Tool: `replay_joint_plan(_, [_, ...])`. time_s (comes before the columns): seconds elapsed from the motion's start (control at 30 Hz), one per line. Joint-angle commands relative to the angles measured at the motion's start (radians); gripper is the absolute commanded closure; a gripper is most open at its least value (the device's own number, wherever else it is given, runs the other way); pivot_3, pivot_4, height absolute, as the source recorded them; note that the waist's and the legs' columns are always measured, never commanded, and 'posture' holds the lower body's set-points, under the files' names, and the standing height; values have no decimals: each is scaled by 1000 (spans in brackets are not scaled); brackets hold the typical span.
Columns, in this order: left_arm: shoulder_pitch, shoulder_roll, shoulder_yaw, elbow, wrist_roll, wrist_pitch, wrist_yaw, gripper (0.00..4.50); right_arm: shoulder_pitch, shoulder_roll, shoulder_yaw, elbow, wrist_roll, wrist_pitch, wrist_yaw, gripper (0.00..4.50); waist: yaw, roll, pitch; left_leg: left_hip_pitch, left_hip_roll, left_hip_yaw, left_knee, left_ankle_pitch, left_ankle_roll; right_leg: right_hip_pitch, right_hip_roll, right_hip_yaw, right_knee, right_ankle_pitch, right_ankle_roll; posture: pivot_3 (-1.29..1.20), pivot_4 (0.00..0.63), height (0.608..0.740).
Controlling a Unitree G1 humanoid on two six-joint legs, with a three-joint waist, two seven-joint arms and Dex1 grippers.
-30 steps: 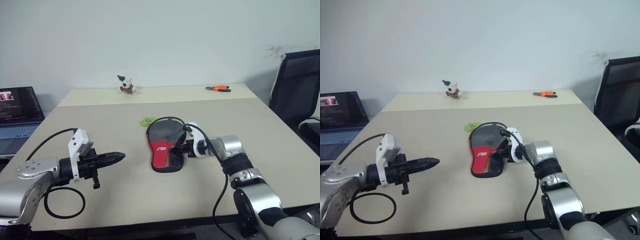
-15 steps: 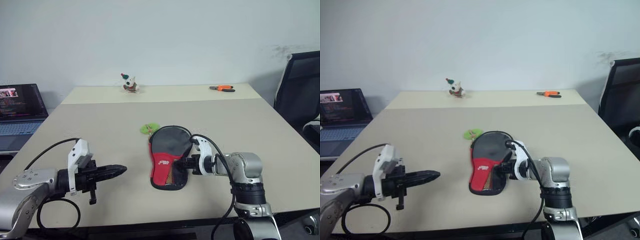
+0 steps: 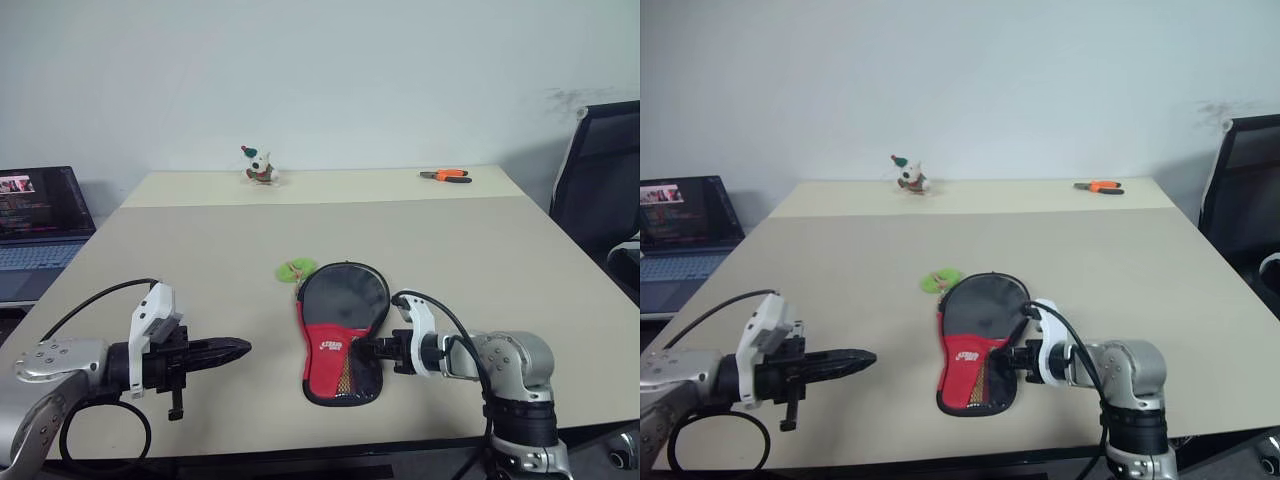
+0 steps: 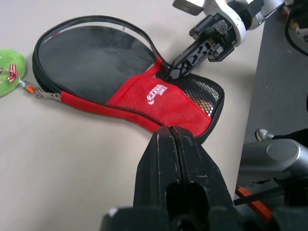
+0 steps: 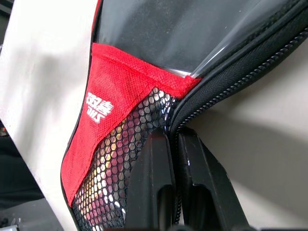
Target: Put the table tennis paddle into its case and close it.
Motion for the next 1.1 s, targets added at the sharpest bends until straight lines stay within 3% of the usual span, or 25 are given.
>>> replay_joint_plan(0.03, [4,21,45,-46,-50,19,-13,4500,47,-13,11,-45,120,30,-56,4487,0,0,0,0,0,0,0,0,0,0,0,0,0,0,0,0,150,740])
replay_joint_plan(0.6, [-41,76,11,-44,-97,46,-87,4500,137,-54,-38,-61,590,30,-451,4487,0,0,0,1,-1,1,0,0,0,0,1,1,0,0,0,0,150,740])
replay_joint_plan(1.1, [-91,86,-14,-20,-82,45,-91,4500,155,-79,-51,-23,823,29,-679,4487,0,-1,0,1,-1,1,0,0,0,0,1,1,0,-1,1,0,150,740])
